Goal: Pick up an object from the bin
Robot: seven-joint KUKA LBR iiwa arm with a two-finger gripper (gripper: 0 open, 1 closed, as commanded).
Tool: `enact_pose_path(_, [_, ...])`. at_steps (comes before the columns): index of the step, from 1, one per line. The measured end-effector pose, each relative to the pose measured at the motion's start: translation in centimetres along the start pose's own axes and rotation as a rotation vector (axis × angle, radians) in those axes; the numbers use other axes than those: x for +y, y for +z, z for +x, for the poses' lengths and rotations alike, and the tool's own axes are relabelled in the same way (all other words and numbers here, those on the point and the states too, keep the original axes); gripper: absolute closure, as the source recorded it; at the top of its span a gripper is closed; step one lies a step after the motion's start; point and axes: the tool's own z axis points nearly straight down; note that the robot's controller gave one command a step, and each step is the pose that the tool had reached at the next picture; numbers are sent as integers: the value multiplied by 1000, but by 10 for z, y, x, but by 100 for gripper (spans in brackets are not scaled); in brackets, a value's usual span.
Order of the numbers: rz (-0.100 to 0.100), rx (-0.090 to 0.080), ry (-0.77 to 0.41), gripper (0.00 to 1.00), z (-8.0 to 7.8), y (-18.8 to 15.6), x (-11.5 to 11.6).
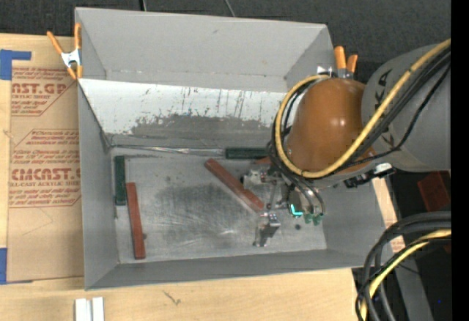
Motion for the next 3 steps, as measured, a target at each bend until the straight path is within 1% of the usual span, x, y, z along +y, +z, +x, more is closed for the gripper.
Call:
enact_pose_path(1, [0, -8, 0, 0, -2, -3, 0])
enact_pose_path(2, [-3, -35, 86, 100, -55, 81, -20])
enact_pose_path(3, [-1, -20, 86, 0, -50, 87, -21])
